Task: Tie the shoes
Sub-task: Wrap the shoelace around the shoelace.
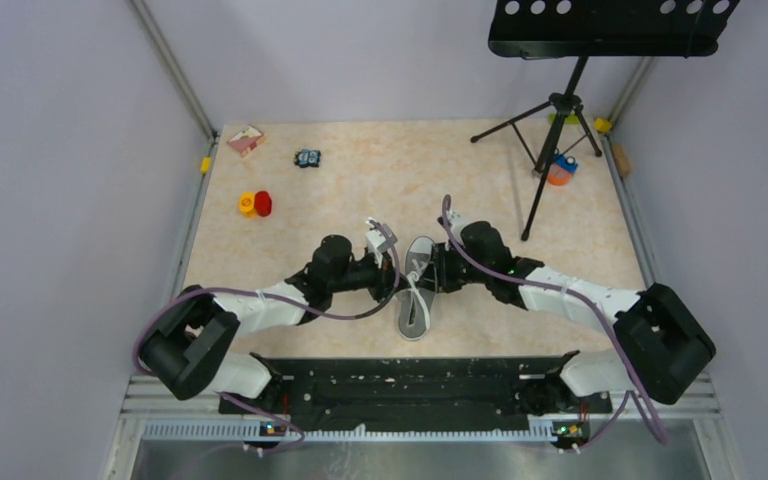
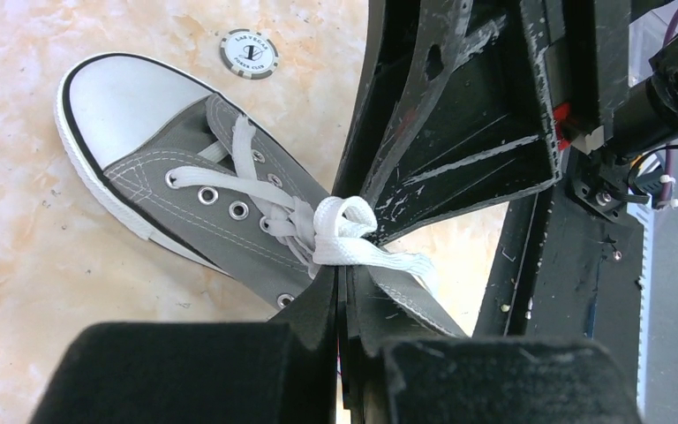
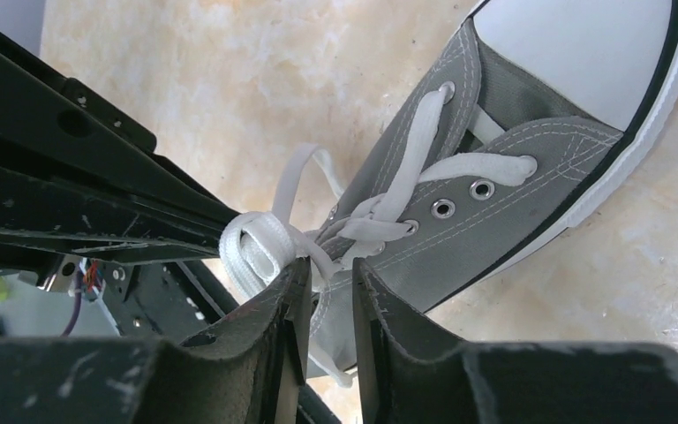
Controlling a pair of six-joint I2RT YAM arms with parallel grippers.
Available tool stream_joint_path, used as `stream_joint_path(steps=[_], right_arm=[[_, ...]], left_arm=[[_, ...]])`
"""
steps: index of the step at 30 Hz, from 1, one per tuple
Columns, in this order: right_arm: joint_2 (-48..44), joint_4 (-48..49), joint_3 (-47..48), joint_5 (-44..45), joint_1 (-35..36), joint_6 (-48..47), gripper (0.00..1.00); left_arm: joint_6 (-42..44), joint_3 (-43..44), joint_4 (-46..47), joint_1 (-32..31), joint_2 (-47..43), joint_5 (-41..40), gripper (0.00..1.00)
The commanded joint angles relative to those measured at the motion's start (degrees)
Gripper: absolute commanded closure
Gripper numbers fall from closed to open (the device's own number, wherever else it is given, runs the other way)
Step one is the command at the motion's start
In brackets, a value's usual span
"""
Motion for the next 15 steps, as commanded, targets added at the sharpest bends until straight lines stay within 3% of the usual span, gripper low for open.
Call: stream_joint_path(steps=[1, 9, 15], right_arm=[[1.22, 1.60, 1.88, -0.91, 0.55, -1.75, 0.73], [1.60, 3.26, 1.87, -0.60, 0.55, 0.09, 0.63], [-5.95, 5.08, -2.79, 6.74, 0.60, 3.52, 0.56]], left_arm=[[1.07, 1.96, 1.19, 0.33, -0.75, 1.07, 1.00], [0.46, 1.57, 1.37, 0.40, -0.87, 0.82, 1.00], [-0.08, 1.61, 1.56, 0.42, -0.46, 1.46, 1.00]])
